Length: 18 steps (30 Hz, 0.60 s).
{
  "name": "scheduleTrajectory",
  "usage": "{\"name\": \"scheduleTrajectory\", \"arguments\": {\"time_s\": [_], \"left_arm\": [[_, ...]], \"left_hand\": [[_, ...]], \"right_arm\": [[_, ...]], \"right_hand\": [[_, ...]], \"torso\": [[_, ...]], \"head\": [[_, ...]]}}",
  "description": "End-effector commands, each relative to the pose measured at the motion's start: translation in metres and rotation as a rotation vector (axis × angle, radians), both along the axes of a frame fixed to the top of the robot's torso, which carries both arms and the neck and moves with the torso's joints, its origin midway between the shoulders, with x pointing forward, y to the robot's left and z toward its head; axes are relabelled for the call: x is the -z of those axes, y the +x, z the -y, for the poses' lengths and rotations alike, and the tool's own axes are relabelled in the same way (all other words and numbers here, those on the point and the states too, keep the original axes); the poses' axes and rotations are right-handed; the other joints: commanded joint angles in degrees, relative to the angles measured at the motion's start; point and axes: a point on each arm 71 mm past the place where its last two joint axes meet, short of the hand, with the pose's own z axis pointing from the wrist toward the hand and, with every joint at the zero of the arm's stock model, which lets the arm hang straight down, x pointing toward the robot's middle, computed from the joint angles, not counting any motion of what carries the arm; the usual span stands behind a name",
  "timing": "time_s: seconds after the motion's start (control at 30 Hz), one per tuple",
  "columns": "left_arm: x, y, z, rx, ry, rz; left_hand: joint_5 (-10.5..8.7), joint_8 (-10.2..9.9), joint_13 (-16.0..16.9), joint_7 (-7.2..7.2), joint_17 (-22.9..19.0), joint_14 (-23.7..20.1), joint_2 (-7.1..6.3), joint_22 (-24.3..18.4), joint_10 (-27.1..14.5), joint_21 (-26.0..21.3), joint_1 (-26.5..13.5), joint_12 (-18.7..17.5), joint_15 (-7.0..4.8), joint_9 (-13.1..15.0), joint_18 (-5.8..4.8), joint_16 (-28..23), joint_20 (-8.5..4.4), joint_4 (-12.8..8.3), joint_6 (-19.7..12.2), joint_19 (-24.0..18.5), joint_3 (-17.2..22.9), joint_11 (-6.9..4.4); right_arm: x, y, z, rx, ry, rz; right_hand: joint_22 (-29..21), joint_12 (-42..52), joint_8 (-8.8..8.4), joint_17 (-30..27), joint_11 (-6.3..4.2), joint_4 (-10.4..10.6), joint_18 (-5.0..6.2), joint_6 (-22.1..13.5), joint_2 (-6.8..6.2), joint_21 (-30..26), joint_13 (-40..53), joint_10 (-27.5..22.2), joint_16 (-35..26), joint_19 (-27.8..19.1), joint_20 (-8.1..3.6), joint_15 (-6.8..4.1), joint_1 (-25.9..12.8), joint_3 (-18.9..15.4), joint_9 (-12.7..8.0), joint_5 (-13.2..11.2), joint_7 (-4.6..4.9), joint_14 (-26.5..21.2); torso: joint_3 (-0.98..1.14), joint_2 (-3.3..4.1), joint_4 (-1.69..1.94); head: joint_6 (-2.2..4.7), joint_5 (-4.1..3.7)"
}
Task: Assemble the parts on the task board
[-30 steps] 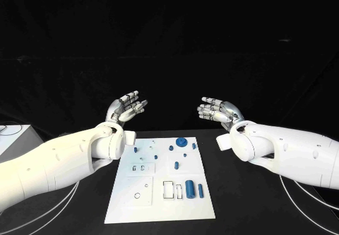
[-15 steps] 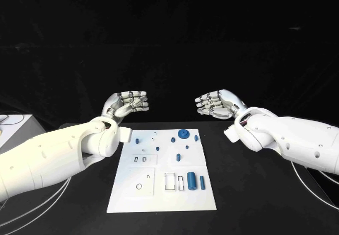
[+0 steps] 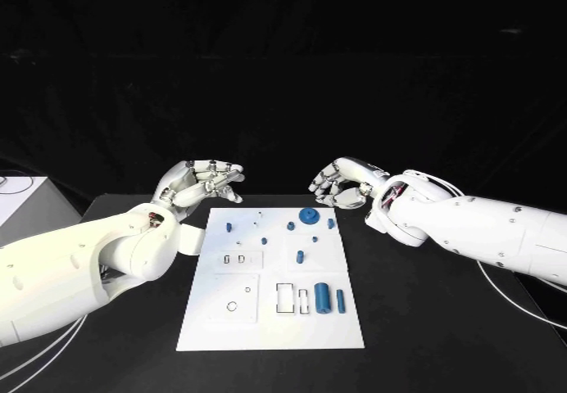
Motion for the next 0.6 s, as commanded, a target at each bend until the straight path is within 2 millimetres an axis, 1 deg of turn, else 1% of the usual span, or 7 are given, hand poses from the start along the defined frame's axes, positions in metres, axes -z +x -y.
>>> {"name": "scheduleTrajectory", "arguments": {"time_s": [0.03, 0.17, 0.27, 0.3, 0.33, 0.47, 0.6], "left_arm": [[-0.004, -0.009, 0.005, 0.088, -0.010, 0.003], [-0.008, -0.017, 0.003, 0.107, -0.015, 0.003], [-0.011, -0.023, 0.001, 0.120, -0.017, 0.005], [-0.012, -0.025, 0.001, 0.124, -0.016, 0.007], [-0.013, -0.026, 0.000, 0.127, -0.017, 0.009], [-0.018, -0.029, 0.000, 0.138, -0.020, 0.018], [-0.023, -0.032, 0.000, 0.146, -0.023, 0.027]], "left_hand": [[-0.23, -0.3, 0.2, 0.04, 2.7, -1.1, -0.19, 2.4, 0.4, 3.3, -0.4, -0.5, -0.03, 0.5, -0.15, 3.6, -0.06, 0.0, -0.3, -1.2, 0.7, -0.05], [-0.20, -0.4, 0.3, 0.11, 4.5, -1.6, -0.31, 4.6, 0.4, 6.3, -0.7, -0.8, -0.04, 0.9, 0.02, 6.4, 0.01, -0.1, -0.4, -2.2, 1.2, -0.06], [-0.22, -0.5, 0.4, 0.11, 5.4, -1.6, -0.47, 5.8, 0.4, 8.1, -0.9, -0.9, -0.06, 1.2, 0.12, 8.1, 0.06, -0.1, -0.5, -2.6, 1.4, -0.06], [-0.22, -0.5, 0.4, 0.07, 5.6, -1.6, -0.49, 6.2, 0.5, 8.6, -1.0, -0.9, -0.08, 1.3, 0.14, 8.6, 0.08, -0.1, -0.4, -2.8, 1.5, -0.09], [-0.22, -0.5, 0.4, 0.07, 5.6, -1.6, -0.49, 6.2, 0.5, 8.6, -1.0, -0.9, -0.08, 1.3, 0.14, 8.6, 0.08, -0.1, -0.4, -2.8, 1.5, -0.09], [-0.25, -0.5, 0.5, 0.06, 5.8, -1.7, -0.59, 6.5, 0.5, 9.1, -1.1, -0.9, -0.09, 1.4, 0.16, 9.1, 0.10, -0.1, -0.4, -2.9, 1.5, -0.09], [-0.26, -0.5, 0.5, 0.08, 6.1, -1.7, -0.68, 6.9, 0.4, 9.6, -1.2, -1.0, -0.08, 1.5, 0.18, 9.6, 0.12, -0.1, -0.6, -3.1, 1.6, -0.07]], "right_arm": [[0.007, 0.003, -0.005, -0.010, -0.220, 0.029], [0.009, 0.007, -0.011, -0.010, -0.287, 0.047], [0.008, 0.009, -0.019, -0.021, -0.329, 0.057], [0.008, 0.010, -0.022, -0.025, -0.340, 0.058], [0.008, 0.010, -0.024, -0.028, -0.349, 0.059], [0.009, 0.015, -0.032, -0.030, -0.381, 0.059], [0.011, 0.019, -0.036, -0.020, -0.406, 0.063]], "right_hand": [[7.2, -0.4, -2.27, 10.0, -0.67, 0.7, 1.14, 0.9, -2.29, 11.4, 0.0, 0.5, 12.2, 3.6, -1.42, -1.61, -1.3, 1.3, -0.4, -0.1, -0.26, 6.9], [9.1, -0.4, -3.21, 15.8, -0.49, 1.7, 1.16, 0.6, -3.77, 13.9, 0.1, -0.7, 20.3, 4.5, -1.10, -1.45, -2.0, 3.1, -0.2, -0.6, -0.33, 5.6], [22.2, -0.3, -3.61, 27.1, -0.47, 2.8, -0.69, 0.5, -4.97, 24.0, 0.1, -1.2, 33.6, 9.2, -0.82, -1.29, -2.6, 4.3, 0.2, -0.7, -0.50, 6.0], [24.8, -0.3, -3.68, 33.8, -0.54, 3.3, -1.03, 0.5, -5.25, 26.2, 0.1, -1.2, 40.2, 10.2, -0.71, -1.24, -2.8, 4.5, 0.4, -0.8, -0.59, 6.9], [27.3, -0.3, -3.74, 36.5, -0.50, 3.5, -1.40, 0.4, -5.50, 28.0, 0.1, -1.4, 43.0, 11.1, -0.62, -1.18, -2.9, 4.6, 0.5, -0.8, -0.64, 7.0], [32.7, -0.3, -3.75, 40.8, -0.52, 4.1, -2.23, 0.4, -5.80, 31.8, 0.1, -1.6, 47.6, 13.2, -0.46, -1.05, -3.0, 4.7, 0.9, -0.9, -0.77, 7.1], [34.6, -0.4, -3.84, 42.8, -0.35, 4.4, -2.51, 0.2, -6.03, 33.3, 0.1, -2.4, 49.8, 14.0, -0.37, -0.91, -3.0, 4.7, 1.0, -0.9, -0.65, 7.1]], "torso": [[-0.47, 1.05, 1.08], [-0.75, 1.75, 1.90], [-0.95, 2.36, 2.40], [-1.03, 2.58, 2.58], [-1.10, 2.73, 2.74], [-1.42, 3.22, 3.39], [-1.53, 4.01, 3.97]], "head": [[-0.01, -0.48], [0.11, -1.04], [0.05, -1.37], [0.12, -1.49], [0.13, -1.69], [0.22, -2.16], [0.55, -2.43]]}}
